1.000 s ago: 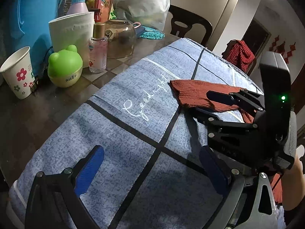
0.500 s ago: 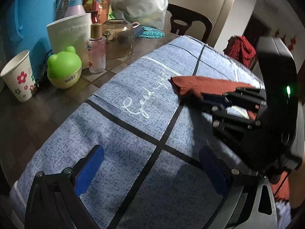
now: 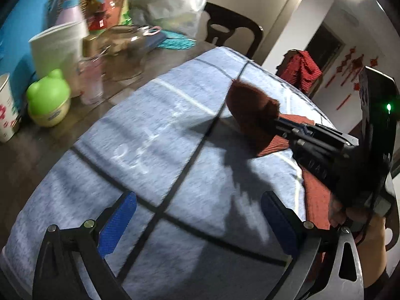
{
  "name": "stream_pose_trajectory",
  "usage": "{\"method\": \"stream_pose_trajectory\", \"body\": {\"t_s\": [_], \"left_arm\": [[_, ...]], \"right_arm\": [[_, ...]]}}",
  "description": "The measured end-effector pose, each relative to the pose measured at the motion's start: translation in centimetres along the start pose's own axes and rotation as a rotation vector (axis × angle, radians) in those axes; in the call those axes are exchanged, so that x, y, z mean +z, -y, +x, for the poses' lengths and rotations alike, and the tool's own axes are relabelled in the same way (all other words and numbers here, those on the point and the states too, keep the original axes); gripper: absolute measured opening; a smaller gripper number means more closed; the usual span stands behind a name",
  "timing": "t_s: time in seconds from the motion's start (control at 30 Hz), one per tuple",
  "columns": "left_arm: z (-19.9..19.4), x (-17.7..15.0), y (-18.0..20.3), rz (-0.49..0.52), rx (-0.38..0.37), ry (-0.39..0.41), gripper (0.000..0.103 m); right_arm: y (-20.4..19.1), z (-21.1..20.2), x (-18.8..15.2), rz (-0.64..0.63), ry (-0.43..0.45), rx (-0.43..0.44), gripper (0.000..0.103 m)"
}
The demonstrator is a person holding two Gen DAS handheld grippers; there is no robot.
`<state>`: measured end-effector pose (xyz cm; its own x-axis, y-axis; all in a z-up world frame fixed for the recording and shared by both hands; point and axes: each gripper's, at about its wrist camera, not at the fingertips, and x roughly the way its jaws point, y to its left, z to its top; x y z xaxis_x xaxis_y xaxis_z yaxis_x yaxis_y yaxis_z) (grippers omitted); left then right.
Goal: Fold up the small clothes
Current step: 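Lift the cuff with the right gripper and fold the sleeve across the body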
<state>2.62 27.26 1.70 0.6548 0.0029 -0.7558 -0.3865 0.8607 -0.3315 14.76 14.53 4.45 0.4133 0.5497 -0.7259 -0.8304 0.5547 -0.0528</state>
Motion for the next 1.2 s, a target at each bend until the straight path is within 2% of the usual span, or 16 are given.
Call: {"method": "stream_pose_trajectory", "body": {"t_s": [0.27, 0.53, 0.9, 1.2], "left_arm": [[0.9, 1.6, 3.8, 0.077, -0.029, 0.018, 0.101], [2.4, 4.2, 7.4, 0.145, -0.039, 0.051, 0.101], [4.0, 6.0, 11.0, 0.188, -0.083, 0.072, 0.101], [6.5, 7.3, 13.7, 0.229, -0.085, 0.072, 0.101]], "right_arm": [[7.2, -3.6, -1.1, 0.215, 0.056, -0.064, 0.006], [11.5, -5.5, -3.1, 0.339, 0.090, -0.115, 0.006], [14.5, -6.8, -5.3, 0.411, 0.117, -0.157, 0.006], [16.7, -8.5, -7.7, 0.438, 0.129, -0.275, 0.006]]}}
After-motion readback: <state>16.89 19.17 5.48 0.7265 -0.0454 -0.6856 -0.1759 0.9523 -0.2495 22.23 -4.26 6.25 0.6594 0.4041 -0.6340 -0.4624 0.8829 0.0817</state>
